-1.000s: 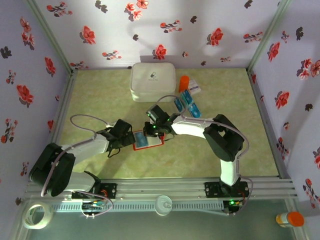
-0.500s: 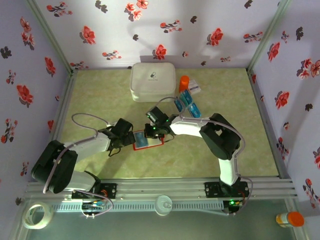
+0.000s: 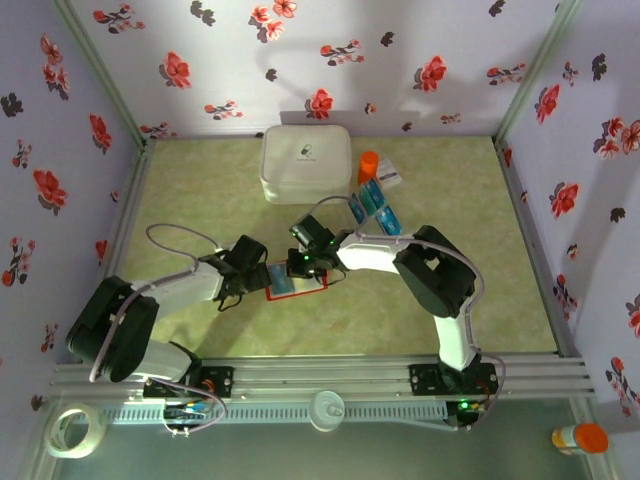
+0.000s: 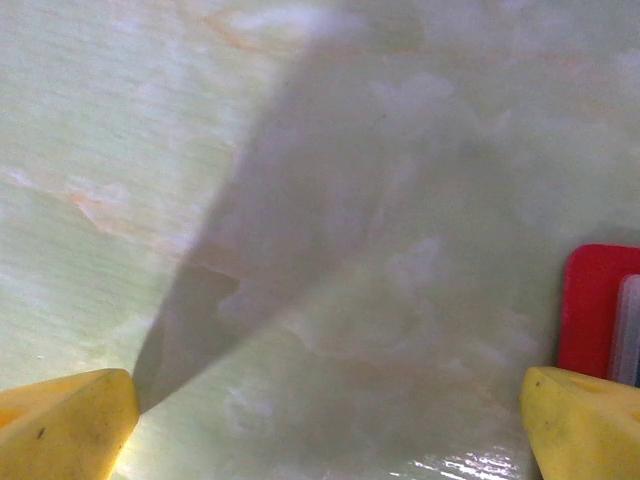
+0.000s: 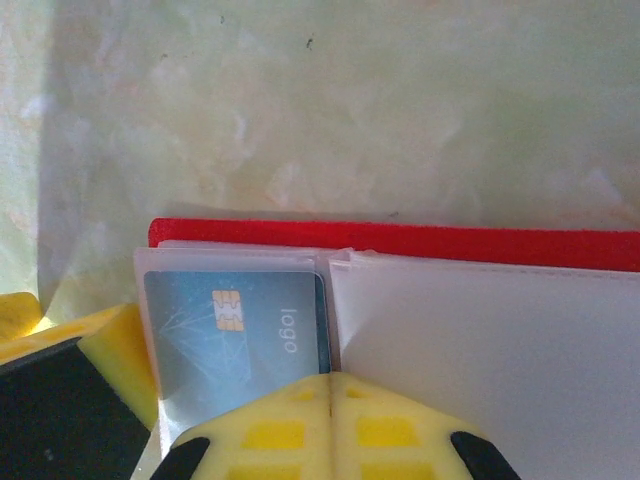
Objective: Put the credit cards into the card holder
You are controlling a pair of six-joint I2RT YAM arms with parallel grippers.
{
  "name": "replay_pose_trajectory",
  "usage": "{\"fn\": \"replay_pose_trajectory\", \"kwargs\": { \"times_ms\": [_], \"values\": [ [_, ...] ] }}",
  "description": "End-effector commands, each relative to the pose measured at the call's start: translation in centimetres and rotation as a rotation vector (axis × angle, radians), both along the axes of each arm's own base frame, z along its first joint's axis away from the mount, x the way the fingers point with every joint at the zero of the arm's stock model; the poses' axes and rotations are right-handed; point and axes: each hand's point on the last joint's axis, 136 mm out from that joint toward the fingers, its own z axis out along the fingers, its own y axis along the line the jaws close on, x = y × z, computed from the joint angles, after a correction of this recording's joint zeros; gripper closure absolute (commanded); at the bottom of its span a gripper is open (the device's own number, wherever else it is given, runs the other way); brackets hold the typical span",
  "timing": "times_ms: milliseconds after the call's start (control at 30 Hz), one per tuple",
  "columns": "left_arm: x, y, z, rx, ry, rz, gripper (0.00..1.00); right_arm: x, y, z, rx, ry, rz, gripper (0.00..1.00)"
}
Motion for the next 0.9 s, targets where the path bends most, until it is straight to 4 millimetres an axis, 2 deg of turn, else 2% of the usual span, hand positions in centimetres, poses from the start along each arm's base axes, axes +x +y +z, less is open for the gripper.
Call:
{"fn": "replay_pose_trajectory", "kwargs": {
  "times_ms": [0,300,533,867],
  "values": [
    [0.0,-0.6,-1.4,-0.026,0.031,-0.02,0.0,-0.6,0.4,-0.5,-0.001,0.018,0.003,0.93],
    [1.6,-2.0,-1.1,-0.038,0.014,-0.066,0.0,-0.9,-0.8,0.6,0.008,-0.005,-0.028,0.93],
    [3.1,-3.1,-0.1,-0.037,-0.01,-0.113,0.0,-1.0,-2.0,1.3,0.014,-0.026,-0.061,0.91],
    [2.9,-1.8,2.0,-0.041,-0.037,-0.078,0.0,-0.9,-2.4,2.7,0.016,-0.059,-0.052,0.9]
  ]
}}
